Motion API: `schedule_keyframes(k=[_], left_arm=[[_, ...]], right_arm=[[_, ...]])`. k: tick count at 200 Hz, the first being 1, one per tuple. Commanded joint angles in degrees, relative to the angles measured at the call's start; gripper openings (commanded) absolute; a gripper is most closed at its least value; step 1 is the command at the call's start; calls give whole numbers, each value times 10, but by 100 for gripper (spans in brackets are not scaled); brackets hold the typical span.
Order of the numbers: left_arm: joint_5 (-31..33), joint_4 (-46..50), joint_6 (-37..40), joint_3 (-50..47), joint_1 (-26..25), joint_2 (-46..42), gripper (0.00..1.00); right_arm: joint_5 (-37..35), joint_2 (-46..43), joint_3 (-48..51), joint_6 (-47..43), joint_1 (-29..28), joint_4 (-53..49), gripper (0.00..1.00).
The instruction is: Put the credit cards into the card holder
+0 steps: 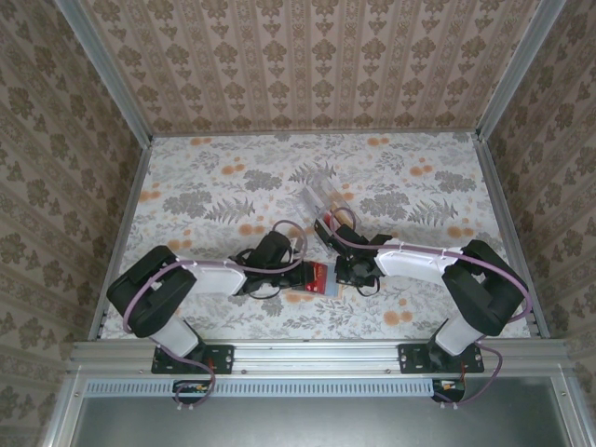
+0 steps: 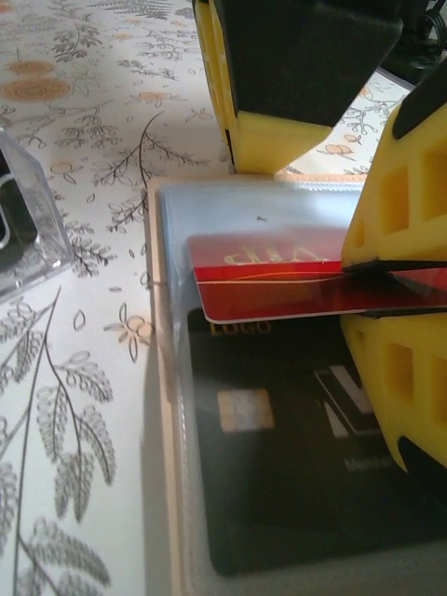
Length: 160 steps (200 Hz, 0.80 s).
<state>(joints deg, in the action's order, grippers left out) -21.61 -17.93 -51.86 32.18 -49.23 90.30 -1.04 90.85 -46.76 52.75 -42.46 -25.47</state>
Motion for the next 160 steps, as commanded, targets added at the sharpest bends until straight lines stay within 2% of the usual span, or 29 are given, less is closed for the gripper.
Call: schedule_keyframes(k=[1, 47, 61, 76, 116, 160], left_arm=[[-2, 27, 20, 17, -6, 6, 22], [42, 101, 38, 23, -8, -32, 45], [56, 123, 43, 26, -8, -42, 47], [65, 138, 48, 32, -9, -46, 46], [48, 127, 51, 47, -17, -22, 32], [62, 150, 47, 62, -24, -6, 31]], right_arm=[[17, 27, 7, 10, 1, 22, 19], [16, 26, 7, 11, 1, 23, 19], [17, 27, 5, 10, 1, 22, 19], [18, 27, 4, 10, 1, 22, 20], [19, 25, 2, 8, 1, 22, 19], [21, 25, 2, 9, 1, 22, 19]])
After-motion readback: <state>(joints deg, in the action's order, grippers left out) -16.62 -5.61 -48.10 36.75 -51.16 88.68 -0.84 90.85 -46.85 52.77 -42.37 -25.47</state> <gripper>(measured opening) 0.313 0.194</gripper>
